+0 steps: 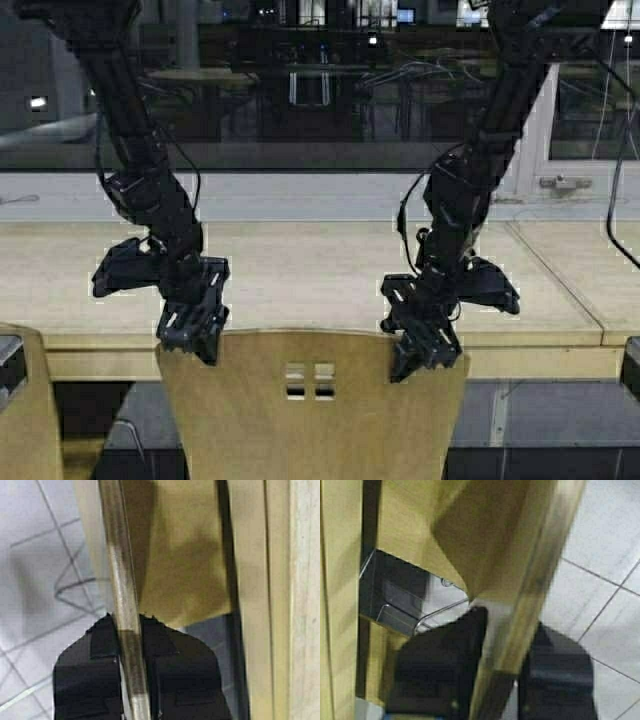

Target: Push the chairs under the table

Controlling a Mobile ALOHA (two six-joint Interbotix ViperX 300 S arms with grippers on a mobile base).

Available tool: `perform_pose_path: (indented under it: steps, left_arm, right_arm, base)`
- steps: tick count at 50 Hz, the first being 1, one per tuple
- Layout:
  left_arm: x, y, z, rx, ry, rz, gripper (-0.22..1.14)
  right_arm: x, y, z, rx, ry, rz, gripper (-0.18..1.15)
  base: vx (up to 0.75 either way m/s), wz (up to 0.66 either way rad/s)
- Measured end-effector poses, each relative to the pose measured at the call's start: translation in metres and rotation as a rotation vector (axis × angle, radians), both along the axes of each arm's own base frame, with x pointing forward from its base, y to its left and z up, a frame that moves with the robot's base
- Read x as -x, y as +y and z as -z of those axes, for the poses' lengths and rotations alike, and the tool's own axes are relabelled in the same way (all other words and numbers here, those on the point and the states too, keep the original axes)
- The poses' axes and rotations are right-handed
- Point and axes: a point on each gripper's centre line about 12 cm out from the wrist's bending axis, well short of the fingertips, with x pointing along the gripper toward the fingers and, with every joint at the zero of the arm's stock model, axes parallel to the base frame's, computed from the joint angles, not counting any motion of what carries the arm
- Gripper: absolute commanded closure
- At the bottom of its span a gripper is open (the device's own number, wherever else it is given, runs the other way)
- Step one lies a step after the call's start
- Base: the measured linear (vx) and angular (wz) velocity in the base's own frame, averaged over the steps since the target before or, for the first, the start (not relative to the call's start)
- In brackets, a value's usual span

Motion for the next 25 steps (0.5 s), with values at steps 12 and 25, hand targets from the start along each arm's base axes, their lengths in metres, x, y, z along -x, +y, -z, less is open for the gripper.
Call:
perform_pose_path:
  steps: [12, 25]
  left_arm:
    - [0.001, -0.001, 0.0, 0.01, 0.009, 0.006, 0.54]
    - [0.012, -0.002, 0.006, 0.025, 0.06, 0.035, 0.03]
  right_arm:
    - [-0.001, 0.0, -0.001, 0.001, -0.004, -0.004, 0.42]
    - [-0.004, 0.008, -0.004, 0.033, -0.03, -0.141, 0.08]
  base:
    - [0.01, 0.0]
    - [-0.02, 0.0]
